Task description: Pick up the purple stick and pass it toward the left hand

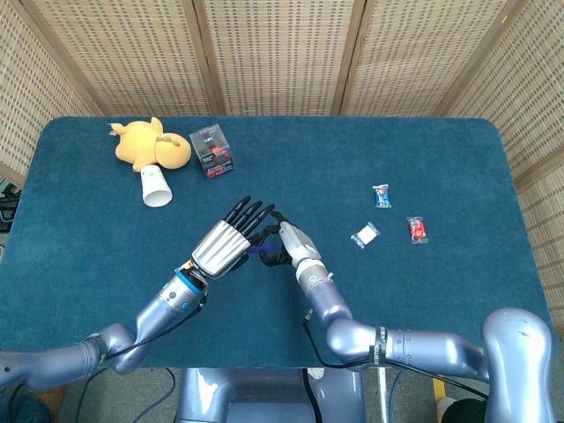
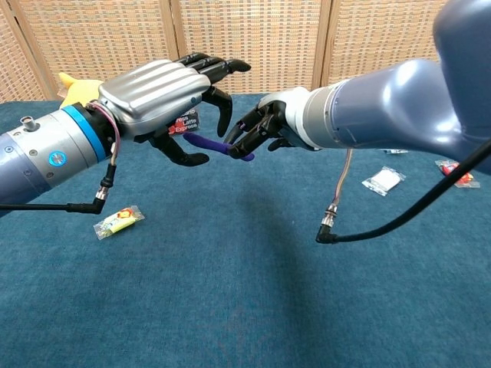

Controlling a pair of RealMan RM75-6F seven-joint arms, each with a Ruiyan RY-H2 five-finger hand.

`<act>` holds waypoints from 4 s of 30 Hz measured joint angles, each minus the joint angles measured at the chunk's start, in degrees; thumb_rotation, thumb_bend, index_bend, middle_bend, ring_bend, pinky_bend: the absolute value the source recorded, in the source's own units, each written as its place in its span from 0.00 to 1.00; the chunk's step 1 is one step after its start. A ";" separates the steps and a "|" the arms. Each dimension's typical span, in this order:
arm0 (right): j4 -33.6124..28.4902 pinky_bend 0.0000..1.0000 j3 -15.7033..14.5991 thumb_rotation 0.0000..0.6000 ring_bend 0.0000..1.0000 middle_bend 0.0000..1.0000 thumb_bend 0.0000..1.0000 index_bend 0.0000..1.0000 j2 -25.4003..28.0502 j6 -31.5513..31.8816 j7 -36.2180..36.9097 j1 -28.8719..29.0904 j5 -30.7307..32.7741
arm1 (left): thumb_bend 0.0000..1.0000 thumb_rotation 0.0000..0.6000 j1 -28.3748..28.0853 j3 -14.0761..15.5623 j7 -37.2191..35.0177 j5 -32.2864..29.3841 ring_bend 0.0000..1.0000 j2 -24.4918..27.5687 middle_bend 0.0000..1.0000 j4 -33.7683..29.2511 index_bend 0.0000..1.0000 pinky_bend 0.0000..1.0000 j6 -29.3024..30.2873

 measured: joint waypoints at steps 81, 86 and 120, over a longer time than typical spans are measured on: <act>0.57 0.00 -3.20 1.00 0.00 0.10 0.64 0.67 2.47 -2.13 4.35 -0.07 -0.62 | 0.36 1.00 -1.89 1.20 -3.06 -3.84 0.00 -1.35 0.00 -0.52 0.51 0.00 0.83; 0.83 0.00 -3.31 1.00 0.00 0.10 0.64 0.67 2.37 -2.21 4.47 -0.02 -0.65 | 0.36 1.00 -1.92 1.16 -3.19 -3.95 0.00 -1.48 0.00 -0.44 0.52 0.00 0.88; 1.92 0.00 -4.25 1.00 0.00 0.10 0.66 0.69 2.40 -3.19 5.13 -0.34 -0.83 | 0.51 1.00 -2.29 0.25 -4.22 -5.63 0.00 -2.56 0.00 0.30 0.75 0.00 0.74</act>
